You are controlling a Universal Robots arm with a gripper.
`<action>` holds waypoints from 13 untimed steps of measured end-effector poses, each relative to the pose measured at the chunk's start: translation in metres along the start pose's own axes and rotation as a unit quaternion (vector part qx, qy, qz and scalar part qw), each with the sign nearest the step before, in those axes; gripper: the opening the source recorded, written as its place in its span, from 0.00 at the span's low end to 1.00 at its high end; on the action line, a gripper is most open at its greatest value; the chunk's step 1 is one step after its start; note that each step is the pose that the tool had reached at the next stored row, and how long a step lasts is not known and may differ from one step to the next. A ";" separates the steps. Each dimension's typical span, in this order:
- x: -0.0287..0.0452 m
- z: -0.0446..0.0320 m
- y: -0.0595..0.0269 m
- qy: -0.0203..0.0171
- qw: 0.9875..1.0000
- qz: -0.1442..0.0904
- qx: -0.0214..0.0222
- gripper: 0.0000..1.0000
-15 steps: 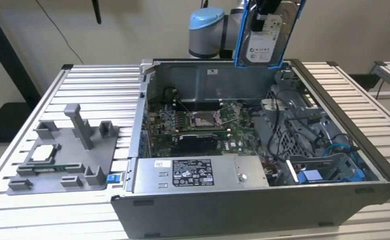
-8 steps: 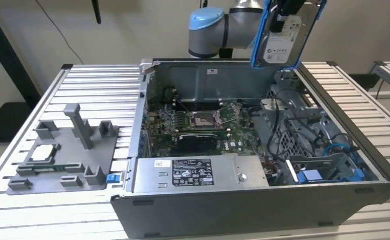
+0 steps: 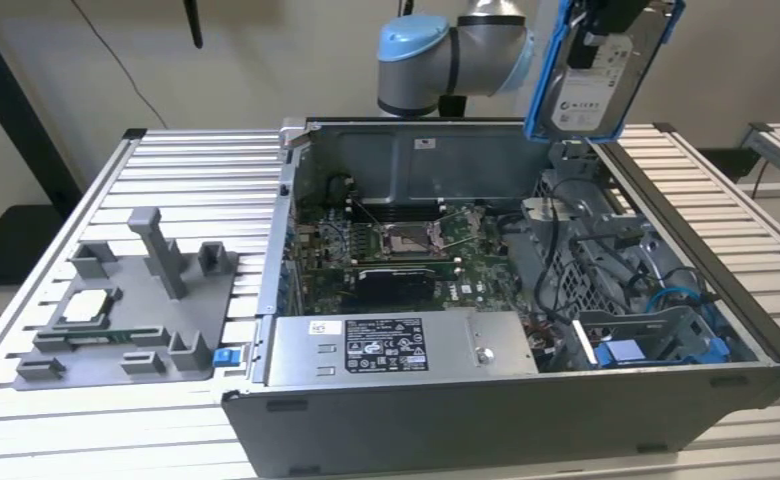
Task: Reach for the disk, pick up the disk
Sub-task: 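Pick up the disk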
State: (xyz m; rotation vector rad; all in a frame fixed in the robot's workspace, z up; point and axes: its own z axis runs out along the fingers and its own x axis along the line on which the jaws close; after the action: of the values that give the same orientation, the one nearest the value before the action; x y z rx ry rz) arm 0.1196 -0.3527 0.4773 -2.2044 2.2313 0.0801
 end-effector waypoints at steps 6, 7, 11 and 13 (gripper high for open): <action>0.0137 -0.0030 -0.0050 0.000 1.000 0.000 -0.002 0.00; 0.0159 -0.0035 -0.0058 0.000 1.000 0.000 -0.002 0.00; 0.0259 -0.0049 -0.0086 0.000 1.000 0.000 -0.003 0.00; 0.0309 -0.0052 -0.0094 -0.001 1.000 0.000 -0.003 0.00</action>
State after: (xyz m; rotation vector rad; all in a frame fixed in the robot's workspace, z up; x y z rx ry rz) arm 0.1287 -0.3839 0.4809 -2.2062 2.2332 0.0882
